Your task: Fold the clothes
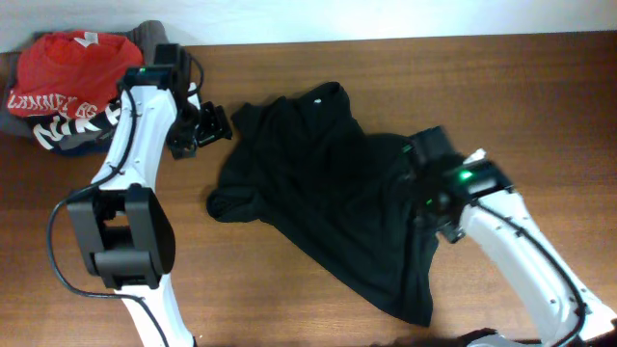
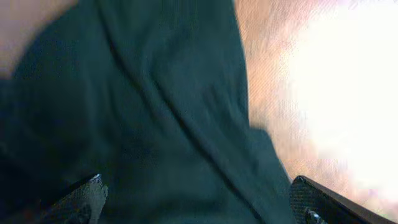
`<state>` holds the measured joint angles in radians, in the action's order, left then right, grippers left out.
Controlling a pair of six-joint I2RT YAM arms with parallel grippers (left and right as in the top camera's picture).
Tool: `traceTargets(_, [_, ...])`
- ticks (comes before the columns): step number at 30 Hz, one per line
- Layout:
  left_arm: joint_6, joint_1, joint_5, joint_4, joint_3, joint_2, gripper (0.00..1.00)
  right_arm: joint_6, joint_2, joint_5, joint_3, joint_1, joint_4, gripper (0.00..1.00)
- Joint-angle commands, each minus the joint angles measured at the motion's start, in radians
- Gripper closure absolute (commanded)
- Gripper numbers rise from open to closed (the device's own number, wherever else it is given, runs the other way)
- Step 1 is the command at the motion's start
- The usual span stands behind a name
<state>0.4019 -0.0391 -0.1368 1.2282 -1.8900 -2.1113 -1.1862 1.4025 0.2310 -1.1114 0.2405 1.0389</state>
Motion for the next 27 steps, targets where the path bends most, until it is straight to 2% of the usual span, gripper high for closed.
traceTargets(1, [0.162, -0.017, 0.100, 0.131, -0.087, -0.003, 0.18, 0.057, 0.020, -0.022, 0.001, -0.085, -0.035, 0.01])
traceTargets(6, [0.354, -0.047, 0.100, 0.319, -0.087, -0.003, 0.13, 0.056, 0.096, -0.022, 0.001, -0.131, -0.115, 0.01])
traceTargets(7, [0.386, -0.053, 0.098, 0.338, -0.087, -0.003, 0.13, 0.056, 0.119, -0.023, 0.001, -0.130, -0.134, 0.01])
traceTargets(9, [0.440, -0.073, 0.098, 0.341, -0.087, -0.003, 0.04, 0.056, 0.184, -0.035, 0.001, -0.130, -0.168, 0.01])
traceTargets(11, [0.459, -0.093, 0.095, 0.335, -0.087, -0.004, 0.01, 0.056, 0.244, -0.041, 0.001, -0.130, -0.192, 0.01])
traceTargets(16, [0.467, -0.151, 0.099, 0.251, -0.068, -0.006, 0.01, 0.056, 0.402, -0.046, 0.001, -0.130, -0.237, 0.01])
traceTargets(17, [0.497, -0.163, 0.098, 0.224, -0.035, -0.006, 0.01, 0.057, 0.435, -0.064, 0.001, -0.131, -0.249, 0.02])
traceTargets(20, [0.537, -0.172, 0.092, 0.167, 0.051, -0.011, 0.01, 0.057, 0.438, -0.070, 0.001, -0.138, -0.251, 0.01])
traceTargets(27, [0.537, -0.169, 0.050, 0.019, 0.208, -0.016, 0.01, 0.057, 0.438, -0.070, 0.001, -0.138, -0.252, 0.01])
